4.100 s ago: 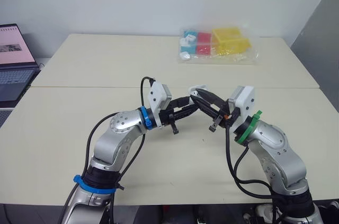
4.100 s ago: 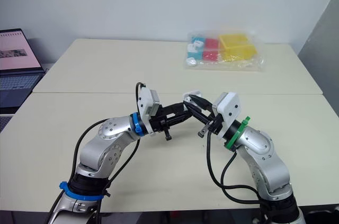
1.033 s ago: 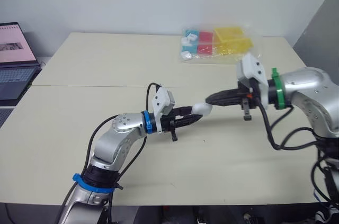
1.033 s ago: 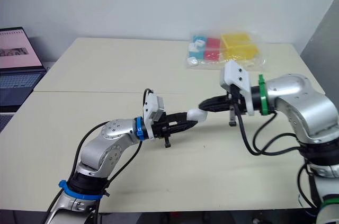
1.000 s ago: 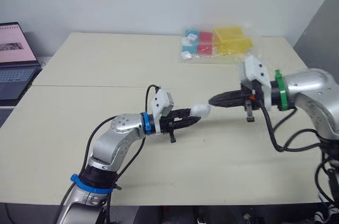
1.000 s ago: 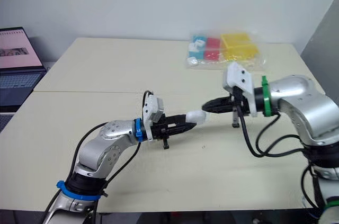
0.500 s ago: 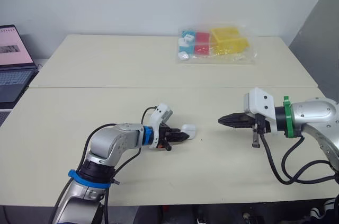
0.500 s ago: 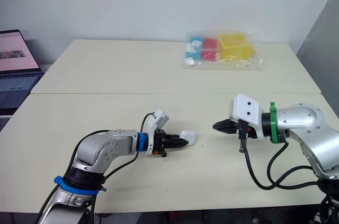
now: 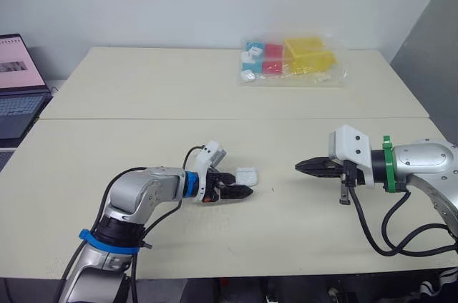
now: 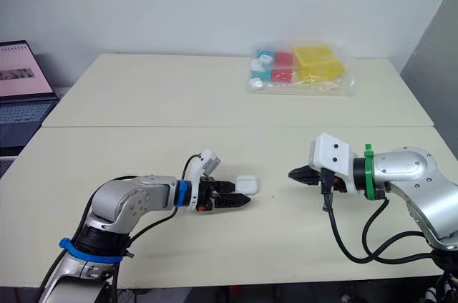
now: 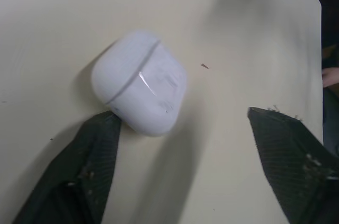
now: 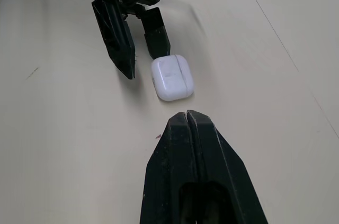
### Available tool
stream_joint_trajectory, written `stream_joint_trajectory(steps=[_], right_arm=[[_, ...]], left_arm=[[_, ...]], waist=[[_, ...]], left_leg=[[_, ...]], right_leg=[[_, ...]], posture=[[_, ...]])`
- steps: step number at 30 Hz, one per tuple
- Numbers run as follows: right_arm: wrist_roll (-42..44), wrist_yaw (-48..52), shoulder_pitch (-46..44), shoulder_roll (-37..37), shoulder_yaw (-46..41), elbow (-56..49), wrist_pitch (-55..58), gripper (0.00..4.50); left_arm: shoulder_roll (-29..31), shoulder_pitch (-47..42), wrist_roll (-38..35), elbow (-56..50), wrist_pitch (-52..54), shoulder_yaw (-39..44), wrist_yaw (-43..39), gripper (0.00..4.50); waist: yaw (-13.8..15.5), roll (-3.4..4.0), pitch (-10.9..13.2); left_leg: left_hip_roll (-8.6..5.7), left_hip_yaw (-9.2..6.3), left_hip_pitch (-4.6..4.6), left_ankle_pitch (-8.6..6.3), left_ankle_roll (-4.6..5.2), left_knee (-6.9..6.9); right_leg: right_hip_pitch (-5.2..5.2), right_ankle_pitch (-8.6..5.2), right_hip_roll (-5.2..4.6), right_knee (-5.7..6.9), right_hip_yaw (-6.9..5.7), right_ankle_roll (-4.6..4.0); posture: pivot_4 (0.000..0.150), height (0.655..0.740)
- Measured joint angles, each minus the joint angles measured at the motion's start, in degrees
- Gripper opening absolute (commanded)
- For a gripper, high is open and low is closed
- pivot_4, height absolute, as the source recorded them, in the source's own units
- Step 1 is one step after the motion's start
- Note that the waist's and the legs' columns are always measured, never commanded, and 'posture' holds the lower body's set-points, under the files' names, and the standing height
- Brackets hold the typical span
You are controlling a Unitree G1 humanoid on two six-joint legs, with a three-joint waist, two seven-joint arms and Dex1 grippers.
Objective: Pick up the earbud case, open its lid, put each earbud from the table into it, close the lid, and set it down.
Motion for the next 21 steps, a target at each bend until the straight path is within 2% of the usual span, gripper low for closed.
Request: stream_joint_trajectory(steps=[5, 8, 10, 16, 21], right_arm=[[0.73, 3.23, -0.15, -1.13, -0.08, 0.41, -1.44, 0.00], [0.22, 4.85, -0.41, -2.28, -0.15, 1.49, -2.71, 0.84], [-0.01, 5.94, -0.45, -3.16, -0.26, 2.49, -4.13, 1.62], [-0.06, 9.47, 0.99, -5.73, -1.84, 3.36, -7.88, 3.74], [-1.37, 12.03, 6.33, -6.27, -7.19, 7.32, -15.95, 3.74]], left_arm=[[9.36, 6.37, 3.79, -3.98, -10.32, 0.28, -3.34, 4.46], [16.48, 11.36, 7.95, -4.91, -20.92, 2.11, -7.79, 4.50], [20.80, 13.98, 10.25, -5.02, -28.91, 4.42, -11.58, 4.50], [22.19, 14.64, 10.15, -6.36, -40.50, 10.19, -17.49, 4.50], [25.23, 19.36, 13.00, -6.14, -49.71, 13.43, -20.89, 4.50]], waist=[[-0.39, 0.00, 0.00], [-0.39, 0.00, 0.01], [-0.25, 0.00, 0.01], [0.89, 0.02, 0.02], [0.72, -0.01, 0.03]], left_leg=[[0.05, 0.00, 0.03, 0.00, 0.00, -0.08], [0.05, 0.04, -0.03, 0.00, -0.01, -0.10], [0.04, 0.05, -0.07, -0.01, -0.01, -0.10], [0.03, 0.12, -0.19, -0.01, -0.01, -0.10], [0.03, 0.17, -0.22, -0.02, -0.01, -0.11]], right_leg=[[-0.03, -0.03, -0.01, -0.02, 0.01, -0.06], [-0.08, -0.09, -0.11, -0.04, -0.04, -0.16], [-0.10, -0.12, -0.20, -0.06, -0.07, -0.22], [-0.12, -0.17, -0.34, -0.15, -0.10, -0.19], [-0.12, -0.13, -0.35, -0.25, -0.08, -0.06]], posture=[[0.150, 0.7359], [0.150, 0.7359], [0.150, 0.7359], [0.150, 0.7359], [0.150, 0.7359]])
